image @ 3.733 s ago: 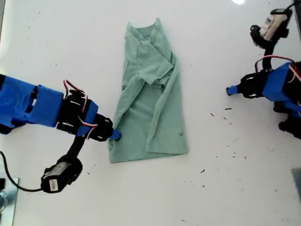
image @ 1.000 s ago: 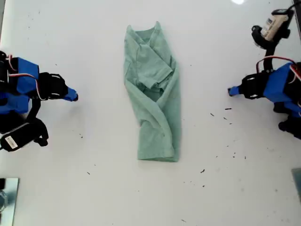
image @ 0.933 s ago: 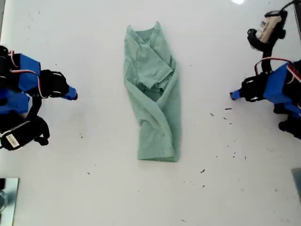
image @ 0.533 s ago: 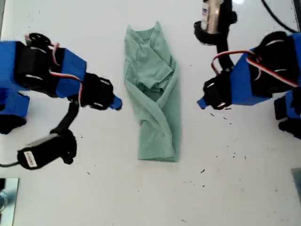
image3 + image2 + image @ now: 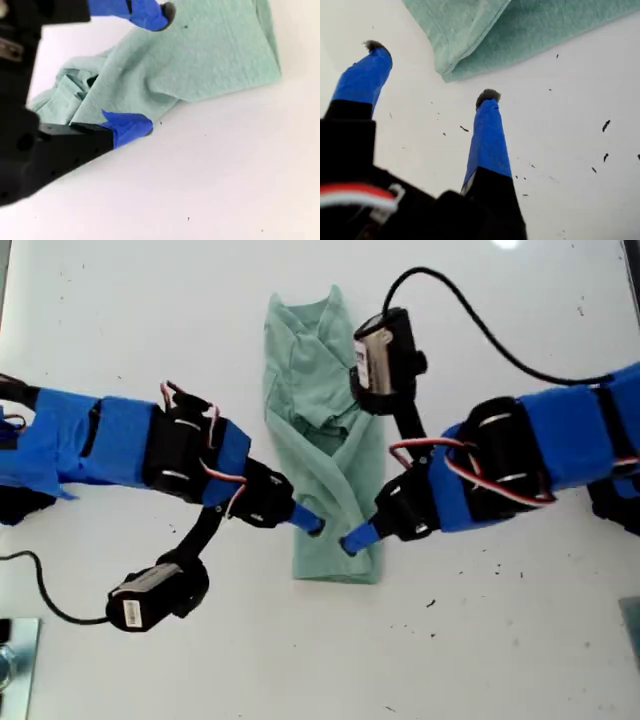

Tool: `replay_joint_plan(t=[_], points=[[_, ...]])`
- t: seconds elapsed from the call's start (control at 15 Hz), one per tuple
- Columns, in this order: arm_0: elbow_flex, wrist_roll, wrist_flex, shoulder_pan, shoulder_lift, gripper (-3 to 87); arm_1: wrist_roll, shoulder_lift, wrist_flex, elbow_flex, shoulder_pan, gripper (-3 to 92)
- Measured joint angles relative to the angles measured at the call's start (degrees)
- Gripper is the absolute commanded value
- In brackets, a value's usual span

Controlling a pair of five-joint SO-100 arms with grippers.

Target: Fold t shirt

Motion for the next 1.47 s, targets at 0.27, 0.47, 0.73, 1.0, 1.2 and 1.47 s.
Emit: replay_joint_plan(t=[0.27, 0.47, 0.73, 1.0, 1.2, 1.47], points=[[-9.67, 0.0, -1.85, 0.0, -15.56, 23.6, 2.37, -14.94, -7.38, -0.79, -1.32, 21.8], [-16.35, 0.53, -3.16, 0.79, -21.71, -0.1, 5.1, -23.12, -8.79, -6.77, -3.25, -0.3], [-17.58, 2.64, -6.15, 2.46, -22.24, -0.1, 4.31, -24.43, -7.29, -11.34, -3.87, -0.2], [-17.4, 5.19, -7.03, 7.03, -16.44, -0.1, -2.81, -19.69, -2.72, -18.54, -7.38, -0.2], [-17.4, 5.19, -8.79, 11.07, -11.51, -0.1, -3.25, -12.92, -2.9, -18.54, -11.34, -0.2], [-15.56, 3.87, -9.23, 11.95, -4.39, -0.1, -4.83, -7.21, -2.9, -17.93, -8.53, -0.2]])
